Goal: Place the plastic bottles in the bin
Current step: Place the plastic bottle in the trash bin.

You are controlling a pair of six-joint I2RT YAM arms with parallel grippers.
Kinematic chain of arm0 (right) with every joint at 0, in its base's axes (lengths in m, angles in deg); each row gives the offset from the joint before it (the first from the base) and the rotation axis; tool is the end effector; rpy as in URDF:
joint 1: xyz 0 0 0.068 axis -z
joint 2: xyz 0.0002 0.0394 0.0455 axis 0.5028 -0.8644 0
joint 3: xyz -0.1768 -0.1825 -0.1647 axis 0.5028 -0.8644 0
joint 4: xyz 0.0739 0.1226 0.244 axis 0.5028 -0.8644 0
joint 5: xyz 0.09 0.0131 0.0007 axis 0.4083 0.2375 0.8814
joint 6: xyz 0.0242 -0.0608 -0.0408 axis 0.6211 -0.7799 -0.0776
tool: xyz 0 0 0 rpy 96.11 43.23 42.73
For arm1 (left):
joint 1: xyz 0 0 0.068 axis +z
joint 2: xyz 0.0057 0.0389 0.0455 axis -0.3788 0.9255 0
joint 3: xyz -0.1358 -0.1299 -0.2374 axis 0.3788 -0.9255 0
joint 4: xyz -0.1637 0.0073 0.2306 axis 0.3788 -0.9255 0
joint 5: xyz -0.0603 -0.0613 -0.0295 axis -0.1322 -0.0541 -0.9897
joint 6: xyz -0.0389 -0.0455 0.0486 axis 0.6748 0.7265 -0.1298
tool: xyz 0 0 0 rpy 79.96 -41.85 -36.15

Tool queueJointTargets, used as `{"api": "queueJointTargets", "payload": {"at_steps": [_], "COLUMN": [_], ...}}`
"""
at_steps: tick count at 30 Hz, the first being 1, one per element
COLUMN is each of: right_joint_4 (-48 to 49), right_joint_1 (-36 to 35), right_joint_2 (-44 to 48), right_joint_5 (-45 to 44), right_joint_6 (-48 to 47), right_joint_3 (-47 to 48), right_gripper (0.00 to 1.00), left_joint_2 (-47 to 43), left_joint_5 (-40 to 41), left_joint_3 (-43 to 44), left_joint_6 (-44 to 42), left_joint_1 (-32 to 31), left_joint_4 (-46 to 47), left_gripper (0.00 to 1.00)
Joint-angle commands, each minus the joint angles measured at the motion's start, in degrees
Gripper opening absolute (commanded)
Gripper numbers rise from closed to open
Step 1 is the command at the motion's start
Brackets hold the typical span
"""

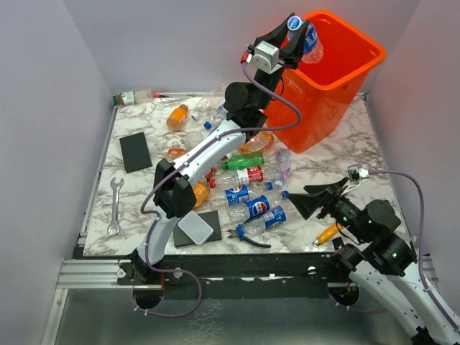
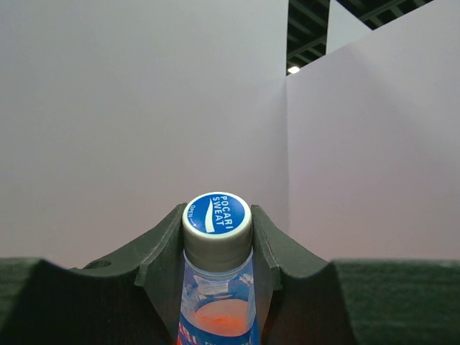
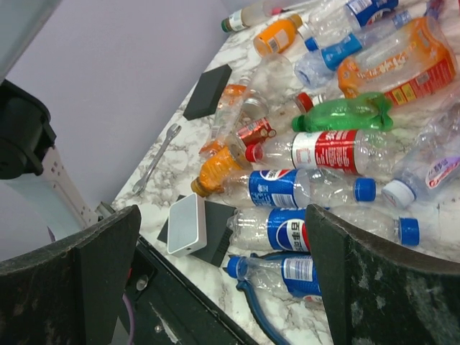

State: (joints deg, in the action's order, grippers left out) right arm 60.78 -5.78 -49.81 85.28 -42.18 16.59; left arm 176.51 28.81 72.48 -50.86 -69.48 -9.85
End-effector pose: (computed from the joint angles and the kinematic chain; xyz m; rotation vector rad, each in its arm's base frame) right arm 0.0895 0.0716 0.3278 -0.1219 1.6677 0.9843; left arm 0.3525 -0.3741 0.5676 0.1937 0.5418 -0.6695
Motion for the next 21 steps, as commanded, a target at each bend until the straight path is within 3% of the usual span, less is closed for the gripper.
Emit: {"api": "queueJointTargets", "payload": {"at_steps": [1, 6, 7, 11, 13, 16, 18, 21], "right_joint_4": [0.2, -0.8, -1.2, -2.7, -3.4, -4.3, -4.7, -5.4], "right_joint_1": [-0.3, -0.3, -0.3, -0.3, -0.3, -0.3, -0.3, -0.3], "right_joint_2": [2.2, 2.3, 2.2, 2.4, 2.7, 3.0, 3.0, 2.6], "right_joint_5": [-1.6, -2.4, -2.7, -4.2, -4.4, -6.2, -6.8, -7.8], "right_joint_6": [3.4, 3.2, 3.1, 2.0, 1.5, 1.3, 1.3, 1.5], "right_joint_3": [-3.7, -4.1, -3.9, -2.8, -2.4, -1.8, -1.2, -0.2], "right_gripper": [1.0, 1.0, 1.0, 1.0, 1.0, 1.0, 1.0, 1.0], "left_joint_2": [3.2, 5.3, 5.5, 5.7, 5.5, 4.6, 3.4, 1.0], "left_joint_5": [-2.1, -1.9, -1.4, 0.5, 0.3, -0.2, 0.0, 0.5], "left_joint_3": [3.9, 3.8, 3.6, 3.3, 3.5, 3.8, 3.9, 3.5], "left_joint_6": [2.1, 2.1, 2.4, 3.7, 4.0, 4.1, 4.1, 4.6], "left_joint_1": [1.3, 1.3, 1.3, 1.3, 1.3, 1.2, 1.1, 0.5], "left_joint_4": [6.7, 6.7, 6.7, 6.7, 6.6, 6.4, 6.3, 6.3], "left_gripper": [0.0, 0.0, 0.07, 0.52, 0.68, 0.82, 0.96, 0.99]}}
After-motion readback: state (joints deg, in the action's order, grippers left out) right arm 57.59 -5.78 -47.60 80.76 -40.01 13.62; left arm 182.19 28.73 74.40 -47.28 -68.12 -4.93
